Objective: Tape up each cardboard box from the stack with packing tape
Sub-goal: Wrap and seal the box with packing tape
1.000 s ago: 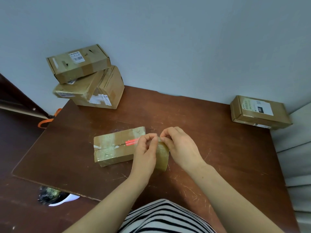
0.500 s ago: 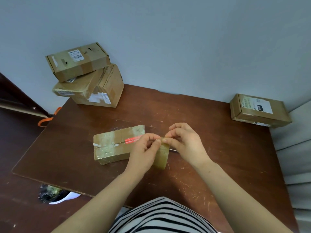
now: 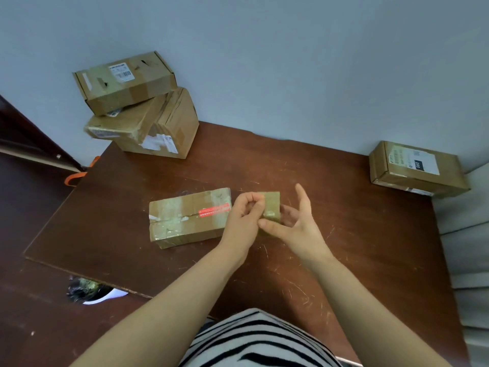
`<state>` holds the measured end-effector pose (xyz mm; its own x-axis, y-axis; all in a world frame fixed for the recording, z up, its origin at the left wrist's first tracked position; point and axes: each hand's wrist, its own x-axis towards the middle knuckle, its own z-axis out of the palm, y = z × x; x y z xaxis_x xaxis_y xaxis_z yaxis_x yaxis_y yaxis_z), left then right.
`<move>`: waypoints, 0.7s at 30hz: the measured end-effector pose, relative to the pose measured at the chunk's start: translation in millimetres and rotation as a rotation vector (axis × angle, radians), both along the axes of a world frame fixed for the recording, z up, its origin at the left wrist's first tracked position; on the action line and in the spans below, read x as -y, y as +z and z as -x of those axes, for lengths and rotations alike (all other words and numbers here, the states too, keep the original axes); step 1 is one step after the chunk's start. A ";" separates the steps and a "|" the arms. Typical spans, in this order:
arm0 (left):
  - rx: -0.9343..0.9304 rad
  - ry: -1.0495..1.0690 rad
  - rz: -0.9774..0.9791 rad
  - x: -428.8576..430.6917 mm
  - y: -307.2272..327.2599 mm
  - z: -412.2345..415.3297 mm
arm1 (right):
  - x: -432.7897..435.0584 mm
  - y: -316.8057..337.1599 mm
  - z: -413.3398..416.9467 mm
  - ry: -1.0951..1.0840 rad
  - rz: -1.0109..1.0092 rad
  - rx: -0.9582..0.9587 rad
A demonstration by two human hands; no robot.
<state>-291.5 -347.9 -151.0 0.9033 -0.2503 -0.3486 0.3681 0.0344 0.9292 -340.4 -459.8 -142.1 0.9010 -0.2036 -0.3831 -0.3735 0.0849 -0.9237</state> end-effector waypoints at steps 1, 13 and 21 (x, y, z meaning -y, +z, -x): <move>-0.004 0.005 0.000 1.0 0.8 -3.5 | 4.4 -3.3 -1.4 0.064 0.054 -0.005; -0.051 0.222 -0.449 -66.2 -20.7 -37.5 | 29.2 -73.5 -72.2 0.238 0.837 -0.400; -0.110 0.489 -0.869 -131.0 -43.9 -50.1 | -4.6 -75.4 -85.5 0.253 1.261 0.044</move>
